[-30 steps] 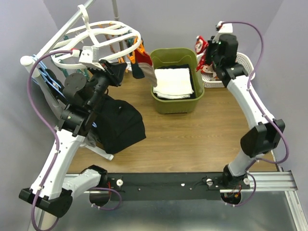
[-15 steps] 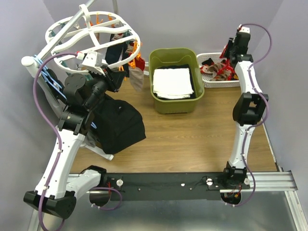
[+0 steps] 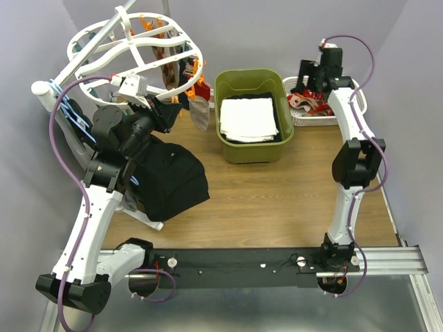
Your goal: Remove the socks clipped to the hanger
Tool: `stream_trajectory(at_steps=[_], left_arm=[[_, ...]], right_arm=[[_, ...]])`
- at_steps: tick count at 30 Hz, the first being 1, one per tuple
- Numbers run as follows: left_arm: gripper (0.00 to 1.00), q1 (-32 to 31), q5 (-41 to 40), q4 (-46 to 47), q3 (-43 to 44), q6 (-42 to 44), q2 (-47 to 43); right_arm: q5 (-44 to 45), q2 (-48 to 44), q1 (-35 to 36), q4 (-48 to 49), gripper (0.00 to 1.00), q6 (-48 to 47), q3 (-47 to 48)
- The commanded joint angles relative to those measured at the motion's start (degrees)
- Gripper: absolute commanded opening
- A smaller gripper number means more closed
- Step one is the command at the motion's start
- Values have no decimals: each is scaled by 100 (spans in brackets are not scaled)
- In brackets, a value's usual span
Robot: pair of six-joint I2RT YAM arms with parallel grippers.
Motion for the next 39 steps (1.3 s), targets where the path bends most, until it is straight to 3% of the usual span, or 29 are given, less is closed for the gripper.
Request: stream_trajectory(at_steps=[1, 5, 6, 10, 15, 24, 28, 32, 36, 39], left_arm=[[0, -4, 628, 99, -124, -192, -54], [0, 5, 680, 187, -89, -289, -54], [0, 5, 672, 204, -89, -315, -54], [0, 13, 628, 204, -71, -341, -89], [0, 31, 610, 240, -54, -403, -116], [0, 22, 689, 327, -106, -596, -142], [0, 22, 724, 354, -106, -649, -142], [0, 22, 821, 354, -80, -658, -116], [0, 22, 865, 336, -98, -640, -125], [0, 22, 900, 310, -106, -588, -99]], right_arm=[[-939, -1303, 921, 306, 100, -185, -910], [-2310, -2566, 1526, 1587, 100, 70, -2341], [-2573, -2831, 1685, 2295, 100, 71, -2954], [-2979, -3484, 2415, 3416, 100, -140, -3915], [-3665, -3573, 2855, 4025, 100, 53, -4147], [-3515, -2993, 3304, 4051, 95, -149, -3707], [-3464, -2799, 3436, 4446, 84, -88, -3821], [-3359, -2448, 3462, 4701, 79, 35, -3769], [-3332, -2166, 3471, 4711, 59, 106, -3549], [-3201, -2043, 3471, 4693, 33, 193, -3417]])
